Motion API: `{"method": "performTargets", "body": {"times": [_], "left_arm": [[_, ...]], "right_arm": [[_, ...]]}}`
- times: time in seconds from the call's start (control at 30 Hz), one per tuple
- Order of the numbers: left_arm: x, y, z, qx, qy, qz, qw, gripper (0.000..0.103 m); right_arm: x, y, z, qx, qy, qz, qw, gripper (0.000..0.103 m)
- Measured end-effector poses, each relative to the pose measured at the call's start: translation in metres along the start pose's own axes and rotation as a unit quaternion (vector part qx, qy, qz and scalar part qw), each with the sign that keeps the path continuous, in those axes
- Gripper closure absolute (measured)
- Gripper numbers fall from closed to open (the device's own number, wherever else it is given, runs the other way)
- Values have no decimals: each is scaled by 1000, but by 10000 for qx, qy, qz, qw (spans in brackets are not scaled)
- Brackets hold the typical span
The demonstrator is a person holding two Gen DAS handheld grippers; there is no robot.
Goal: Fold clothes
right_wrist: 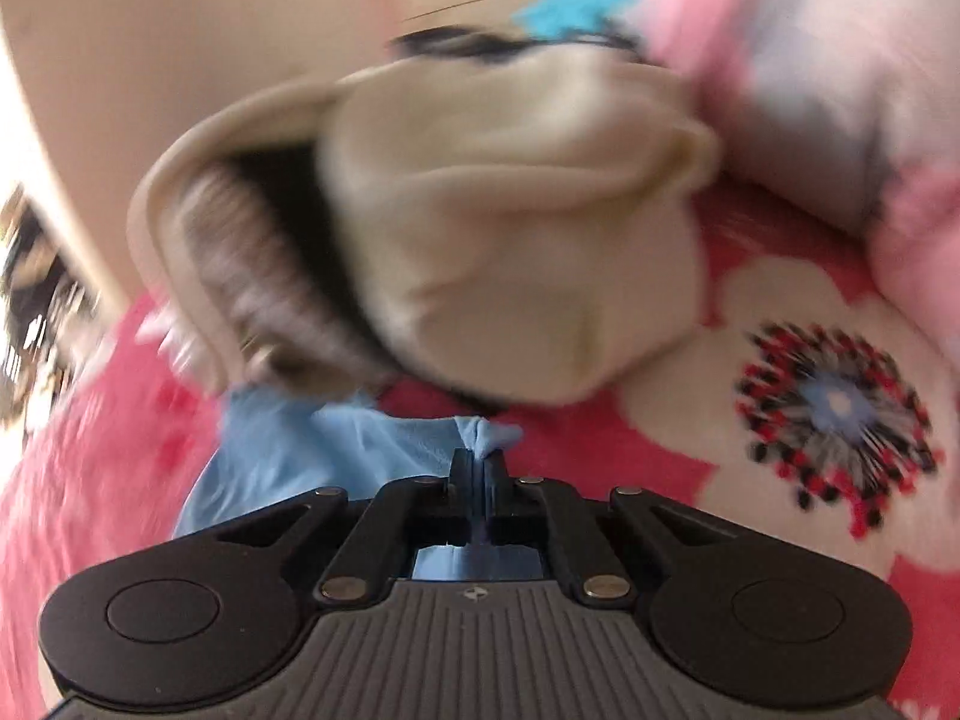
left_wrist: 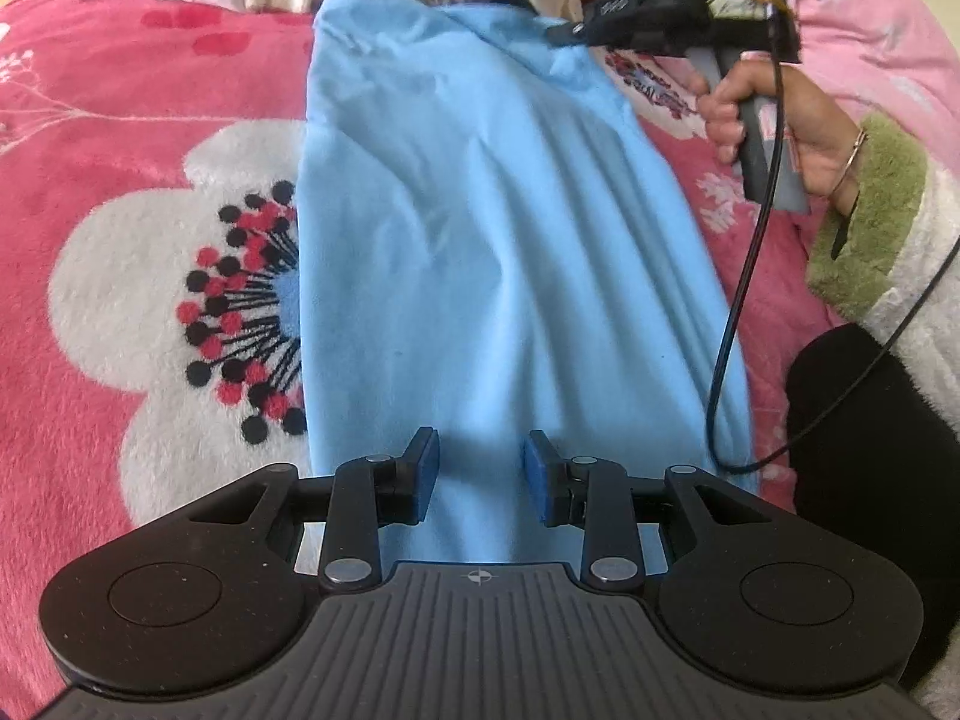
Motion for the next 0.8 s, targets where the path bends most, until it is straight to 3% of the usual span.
{"method": "performTargets", "body": {"times": [0.13,0.2,0.27,0.37,0.43,0.53,0.6,0.63,0.8], "left_arm": [[-2,-2,-3,-62,-85,-1,9999,72],[-2,-4,-5,-97,-112,-10,9999,72],[0,-4,-4,-122,-139,-34,9998,72],[2,-1,-4,-120,-203,-98,9997,72],[3,0,-4,-113,-194,-120,9997,72],[2,4,-4,-79,-106,-156,9998,72],[1,7,-4,-44,-31,-184,9998,70],[1,9,-4,-21,-8,-199,9998,70],[1,18,-2,107,-4,-301,9995,69]], "right_arm": [[26,-15,2,-69,-544,-43,9985,96],[36,-17,5,-169,-759,-103,9969,85],[47,-9,4,-74,-1036,-150,9945,65],[57,20,8,23,-1421,-446,9888,65],[50,30,14,-227,-1386,-767,9871,65],[35,33,33,-731,-999,-841,9887,65],[29,26,40,-861,-788,-713,9906,77],[25,22,44,-926,-682,-649,9912,100],[43,21,45,-714,-1522,-741,9830,100]]}}
Point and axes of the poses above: each gripper's, at about its wrist camera, not at the fingertips, and y roughly against the way its jaws point, x to its right, z to its underside, the point moved 8 cm from there along -y, roughly the way its jaws point, and after that the axes turned 8 degrees about -x, right-handed, at the moved point
